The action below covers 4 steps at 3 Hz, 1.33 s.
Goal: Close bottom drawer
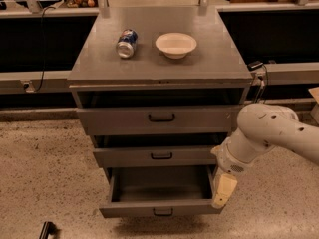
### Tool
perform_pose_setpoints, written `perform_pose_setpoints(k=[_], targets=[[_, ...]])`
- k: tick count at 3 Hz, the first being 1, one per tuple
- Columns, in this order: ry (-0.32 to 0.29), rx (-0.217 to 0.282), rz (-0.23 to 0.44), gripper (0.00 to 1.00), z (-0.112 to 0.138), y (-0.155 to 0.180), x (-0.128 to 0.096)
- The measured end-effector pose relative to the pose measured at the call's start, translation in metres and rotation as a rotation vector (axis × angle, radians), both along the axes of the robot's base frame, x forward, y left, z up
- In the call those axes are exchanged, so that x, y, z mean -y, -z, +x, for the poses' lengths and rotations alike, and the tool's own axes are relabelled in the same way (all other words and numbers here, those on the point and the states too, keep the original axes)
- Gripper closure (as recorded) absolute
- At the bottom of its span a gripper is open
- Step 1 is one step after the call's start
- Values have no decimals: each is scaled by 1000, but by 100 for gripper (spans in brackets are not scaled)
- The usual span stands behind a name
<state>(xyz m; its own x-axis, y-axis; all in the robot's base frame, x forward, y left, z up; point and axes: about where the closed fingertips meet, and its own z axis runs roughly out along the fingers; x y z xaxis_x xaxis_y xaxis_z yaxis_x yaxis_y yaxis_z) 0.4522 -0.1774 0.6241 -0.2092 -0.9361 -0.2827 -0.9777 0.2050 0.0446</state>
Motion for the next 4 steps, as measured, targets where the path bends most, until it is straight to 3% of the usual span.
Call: perform_pose_setpoints(k=[1,2,3,4], targets=[[-37,-86,33,0,-19,68,-16],[-63,-67,130,0,-42,149,-39],[-23,-13,169,0,-27,165,-47],[-16,-49,156,0,-17,178,-49]])
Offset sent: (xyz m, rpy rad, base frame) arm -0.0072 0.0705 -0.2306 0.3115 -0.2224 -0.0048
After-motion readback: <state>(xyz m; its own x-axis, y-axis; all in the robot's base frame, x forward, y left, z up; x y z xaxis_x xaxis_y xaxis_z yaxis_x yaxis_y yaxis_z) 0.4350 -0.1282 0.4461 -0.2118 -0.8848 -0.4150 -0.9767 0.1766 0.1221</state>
